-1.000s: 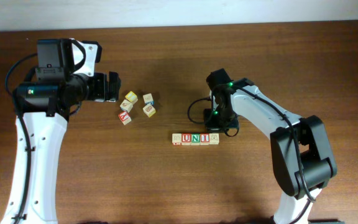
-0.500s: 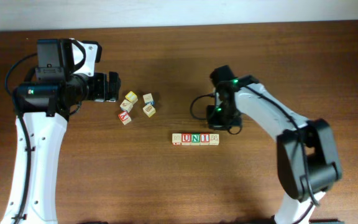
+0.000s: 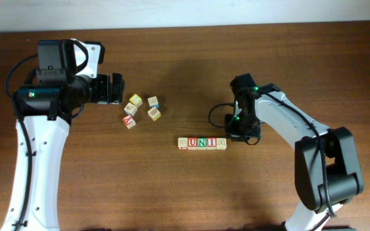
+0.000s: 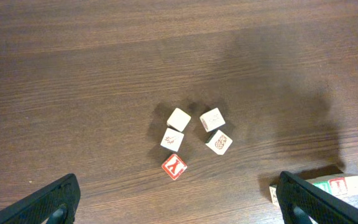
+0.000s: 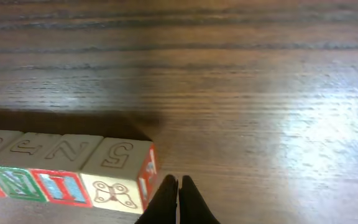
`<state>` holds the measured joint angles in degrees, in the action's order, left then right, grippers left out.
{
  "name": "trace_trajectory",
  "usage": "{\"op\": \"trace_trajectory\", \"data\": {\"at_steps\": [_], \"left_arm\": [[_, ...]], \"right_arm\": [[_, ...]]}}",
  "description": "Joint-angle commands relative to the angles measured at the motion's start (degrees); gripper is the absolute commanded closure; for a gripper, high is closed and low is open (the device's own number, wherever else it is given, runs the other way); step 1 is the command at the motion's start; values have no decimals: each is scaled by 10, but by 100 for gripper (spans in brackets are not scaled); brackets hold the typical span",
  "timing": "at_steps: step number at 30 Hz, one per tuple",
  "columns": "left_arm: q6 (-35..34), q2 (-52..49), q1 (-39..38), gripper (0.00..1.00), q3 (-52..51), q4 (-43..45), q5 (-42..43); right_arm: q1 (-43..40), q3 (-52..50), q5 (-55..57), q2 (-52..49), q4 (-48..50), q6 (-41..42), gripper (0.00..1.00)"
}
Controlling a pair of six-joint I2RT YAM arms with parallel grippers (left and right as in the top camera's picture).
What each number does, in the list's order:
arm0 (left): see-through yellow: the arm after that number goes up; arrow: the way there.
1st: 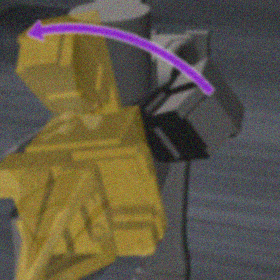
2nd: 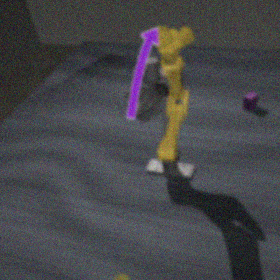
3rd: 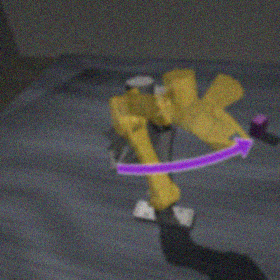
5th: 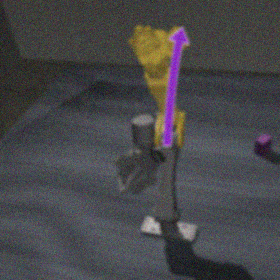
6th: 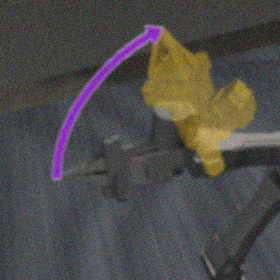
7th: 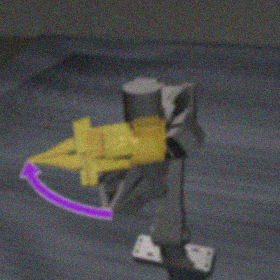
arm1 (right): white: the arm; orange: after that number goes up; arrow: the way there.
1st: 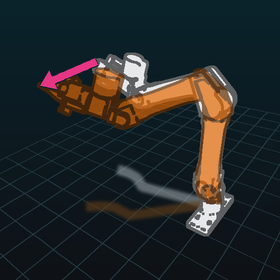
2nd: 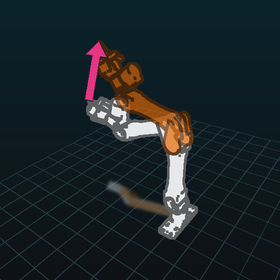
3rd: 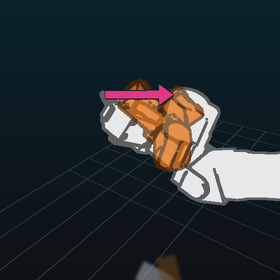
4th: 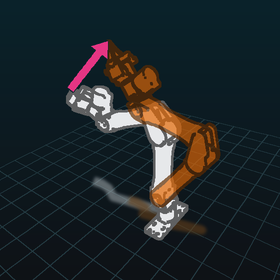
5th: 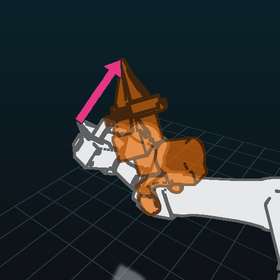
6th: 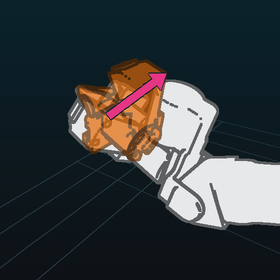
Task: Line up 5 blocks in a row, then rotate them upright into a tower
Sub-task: 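Bring both grippers to opposite ends of the block row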
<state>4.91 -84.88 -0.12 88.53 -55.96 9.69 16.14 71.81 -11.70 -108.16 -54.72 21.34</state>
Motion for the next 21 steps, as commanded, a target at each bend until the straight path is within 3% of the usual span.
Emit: {"op": "trace_trajectory", "data": {"at_steps": [1, 11, 13, 15, 16, 19, 21], "left_arm": [[-5, -2, 2, 1, 10, 1, 8], [-5, -2, 2, 0, 10, -7, 11], [-6, -5, 2, 25, 4, -21, 26], [-7, -18, 2, 81, 2, -42, 64], [-19, -27, 1, 100, 0, -54, 84], [-34, -56, 1, 100, -32, -84, 142], [-34, -76, -9, 100, -104, -61, 223]], "right_arm": [[17, -6, -19, 8, 19, -31, 89], [14, 30, -45, -12, 25, -32, 93], [-16, 67, -107, -2, -17, -88, 94], [-62, 81, -168, 10, -54, -138, 94], [-86, 81, -184, 10, -70, -163, 94], [-124, 51, -215, 10, -74, -201, 94], [-128, -8, -264, 10, -24, -211, 95]]}}
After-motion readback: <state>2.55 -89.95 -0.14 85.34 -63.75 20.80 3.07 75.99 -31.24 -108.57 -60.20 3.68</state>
